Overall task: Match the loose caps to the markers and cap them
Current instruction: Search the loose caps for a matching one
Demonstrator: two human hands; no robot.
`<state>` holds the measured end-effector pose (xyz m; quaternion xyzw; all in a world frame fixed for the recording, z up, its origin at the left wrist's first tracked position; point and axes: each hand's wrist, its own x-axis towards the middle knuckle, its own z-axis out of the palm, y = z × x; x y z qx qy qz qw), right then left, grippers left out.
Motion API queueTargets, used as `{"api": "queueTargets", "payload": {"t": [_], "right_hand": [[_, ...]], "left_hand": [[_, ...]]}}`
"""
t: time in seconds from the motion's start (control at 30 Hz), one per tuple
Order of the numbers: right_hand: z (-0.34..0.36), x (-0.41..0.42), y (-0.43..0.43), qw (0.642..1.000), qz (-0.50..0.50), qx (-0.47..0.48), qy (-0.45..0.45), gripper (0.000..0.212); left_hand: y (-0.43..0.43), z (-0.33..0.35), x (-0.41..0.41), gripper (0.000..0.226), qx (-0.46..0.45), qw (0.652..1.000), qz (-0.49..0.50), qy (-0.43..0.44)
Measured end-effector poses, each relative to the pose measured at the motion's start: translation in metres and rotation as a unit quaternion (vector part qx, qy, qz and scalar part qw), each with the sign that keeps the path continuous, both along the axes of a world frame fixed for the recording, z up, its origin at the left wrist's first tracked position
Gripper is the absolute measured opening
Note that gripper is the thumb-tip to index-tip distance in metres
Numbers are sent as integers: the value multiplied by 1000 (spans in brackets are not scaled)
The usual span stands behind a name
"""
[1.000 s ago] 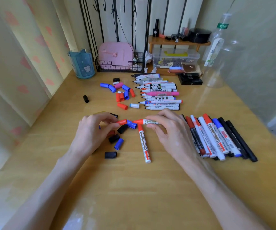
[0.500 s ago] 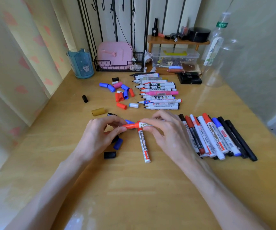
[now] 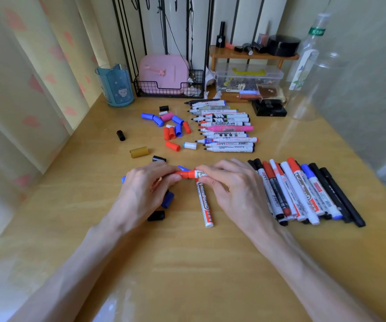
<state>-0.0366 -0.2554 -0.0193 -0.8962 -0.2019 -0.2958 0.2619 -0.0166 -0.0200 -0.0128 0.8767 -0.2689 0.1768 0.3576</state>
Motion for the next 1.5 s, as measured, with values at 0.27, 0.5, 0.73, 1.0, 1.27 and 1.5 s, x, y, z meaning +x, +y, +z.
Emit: {"api": "queueTargets", "payload": {"t": [0.27, 0.5, 0.73, 1.0, 1.27, 1.5], "right_hand": [[-1, 1, -3, 1000, 12, 3, 3, 20], [9, 7, -14, 997, -72, -12, -18, 18], [2, 8, -17, 997, -73, -36, 9, 20], [0, 13, -22, 996, -91, -11, 15, 20], [1, 13, -28, 994, -108, -11, 30, 20], [5, 12, -27, 993, -111, -13, 29, 22]], "left_hand": [[0, 1, -2, 25, 6, 1000, -8, -10], [18, 3, 14, 16, 15, 995, 93, 28], [24, -10, 21, 16, 71, 988, 123, 63], [4, -1, 50, 23, 67, 991, 110, 47], [-24, -7, 113, 32, 235, 955, 165, 75], [-15, 7, 74, 17, 83, 990, 108, 42]]}}
